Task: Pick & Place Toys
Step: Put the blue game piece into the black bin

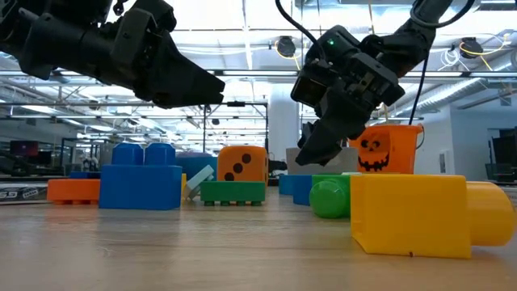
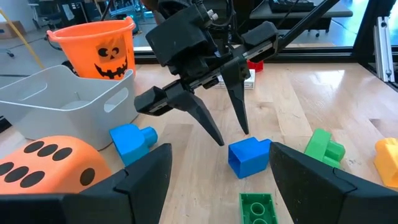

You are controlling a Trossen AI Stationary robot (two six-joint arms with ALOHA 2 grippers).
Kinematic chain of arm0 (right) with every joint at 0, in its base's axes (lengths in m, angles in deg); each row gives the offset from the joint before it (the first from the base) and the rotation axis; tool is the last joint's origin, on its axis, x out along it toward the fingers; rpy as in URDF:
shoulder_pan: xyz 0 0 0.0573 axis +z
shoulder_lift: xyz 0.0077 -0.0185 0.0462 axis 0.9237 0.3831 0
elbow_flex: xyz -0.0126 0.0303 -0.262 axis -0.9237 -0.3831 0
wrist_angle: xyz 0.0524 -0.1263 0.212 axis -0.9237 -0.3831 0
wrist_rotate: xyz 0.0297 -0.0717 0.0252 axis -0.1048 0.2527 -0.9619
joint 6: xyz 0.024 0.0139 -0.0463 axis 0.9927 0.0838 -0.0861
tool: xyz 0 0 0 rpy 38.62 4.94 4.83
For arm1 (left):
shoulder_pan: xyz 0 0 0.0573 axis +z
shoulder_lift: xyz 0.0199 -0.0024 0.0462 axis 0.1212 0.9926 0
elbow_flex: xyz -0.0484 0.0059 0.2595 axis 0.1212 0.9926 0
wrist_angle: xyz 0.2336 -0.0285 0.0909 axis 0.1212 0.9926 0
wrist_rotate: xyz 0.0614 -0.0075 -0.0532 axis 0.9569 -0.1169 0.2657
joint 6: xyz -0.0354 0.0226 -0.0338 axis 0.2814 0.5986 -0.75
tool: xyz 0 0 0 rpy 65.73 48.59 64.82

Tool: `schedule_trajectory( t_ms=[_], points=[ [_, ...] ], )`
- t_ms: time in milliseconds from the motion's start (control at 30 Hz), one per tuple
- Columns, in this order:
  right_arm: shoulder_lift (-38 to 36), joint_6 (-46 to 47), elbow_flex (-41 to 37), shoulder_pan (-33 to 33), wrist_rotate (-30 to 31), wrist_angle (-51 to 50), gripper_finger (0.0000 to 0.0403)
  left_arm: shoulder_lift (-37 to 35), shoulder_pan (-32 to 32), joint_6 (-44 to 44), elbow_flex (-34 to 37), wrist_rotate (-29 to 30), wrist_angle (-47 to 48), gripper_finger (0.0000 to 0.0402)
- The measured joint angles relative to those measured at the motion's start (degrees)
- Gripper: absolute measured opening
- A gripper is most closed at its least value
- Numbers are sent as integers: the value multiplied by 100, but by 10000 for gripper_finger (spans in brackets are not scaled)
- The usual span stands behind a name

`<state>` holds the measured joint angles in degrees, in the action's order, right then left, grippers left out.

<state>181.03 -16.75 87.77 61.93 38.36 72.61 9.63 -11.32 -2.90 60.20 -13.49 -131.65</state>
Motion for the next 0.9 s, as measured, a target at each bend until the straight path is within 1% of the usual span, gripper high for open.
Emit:
schedule_trajectory(
  t_ms=[367, 533, 767, 833, 900],
  points=[
    [258, -17, 103, 3, 2, 4, 137, 0, 0, 0, 0, 0, -35, 278],
    [247, -12, 131, 5, -138, -22, 137, -2, 0, 0, 0, 0, -34, 278],
    [260, -85, 131, 171, -84, -253, 137, -2, 0, -1, -2, 0, -31, 278],
    [282, -119, 131, 226, 53, -250, 137, -2, 0, 0, -2, 0, -31, 278],
    [282, -151, 127, 237, 55, -290, 137, -2, 0, -2, -2, 0, -31, 278]
  ],
)
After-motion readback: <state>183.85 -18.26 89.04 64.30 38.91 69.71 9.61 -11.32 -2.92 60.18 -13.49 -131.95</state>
